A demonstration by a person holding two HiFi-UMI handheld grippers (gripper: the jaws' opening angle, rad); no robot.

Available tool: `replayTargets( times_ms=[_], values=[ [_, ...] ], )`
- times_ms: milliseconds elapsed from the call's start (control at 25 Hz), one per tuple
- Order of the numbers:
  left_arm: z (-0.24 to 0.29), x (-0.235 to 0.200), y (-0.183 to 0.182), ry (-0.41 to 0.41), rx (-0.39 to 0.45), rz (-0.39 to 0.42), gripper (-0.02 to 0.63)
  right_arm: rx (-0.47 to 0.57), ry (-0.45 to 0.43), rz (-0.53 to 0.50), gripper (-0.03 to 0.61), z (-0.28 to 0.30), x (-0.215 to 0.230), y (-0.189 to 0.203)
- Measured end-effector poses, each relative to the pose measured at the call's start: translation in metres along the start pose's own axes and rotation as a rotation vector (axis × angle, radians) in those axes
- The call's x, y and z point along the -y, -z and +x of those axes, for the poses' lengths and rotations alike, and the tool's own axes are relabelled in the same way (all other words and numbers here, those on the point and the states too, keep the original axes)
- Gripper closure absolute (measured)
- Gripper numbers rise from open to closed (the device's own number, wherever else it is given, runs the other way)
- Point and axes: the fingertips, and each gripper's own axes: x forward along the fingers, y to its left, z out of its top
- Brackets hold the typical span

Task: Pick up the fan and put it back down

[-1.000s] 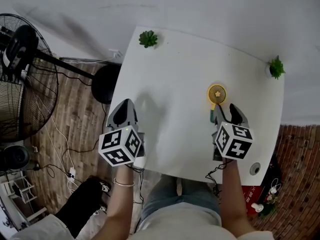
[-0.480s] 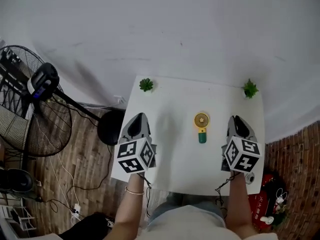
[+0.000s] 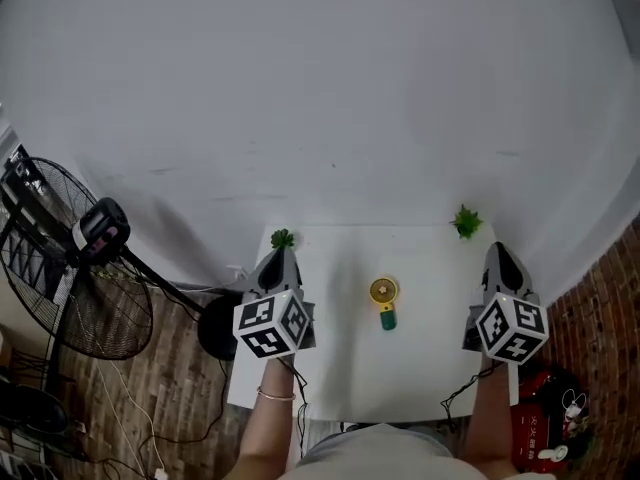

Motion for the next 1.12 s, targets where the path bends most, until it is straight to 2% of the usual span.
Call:
replayTargets(
  times_ms=[120, 320, 1120],
  values=[
    [0.000, -0.002, -0.011, -0.014, 0.024, 0.004, 0.602, 0.052, 0.036, 0.023, 0.577, -0.013, 0.029, -0.008],
    [-0.001, 0.000, -0.016, -0.020, 0.033, 0.009, 0.601, 0.040, 0.109, 0.038, 0.577, -0.022, 0.060, -0.003],
    [-0.018, -0.025, -0.003, -0.056, 0.005, -0.021, 0.601, 0.001, 0.071, -0.023, 0.578, -0.018, 0.029, 0.003]
  ],
)
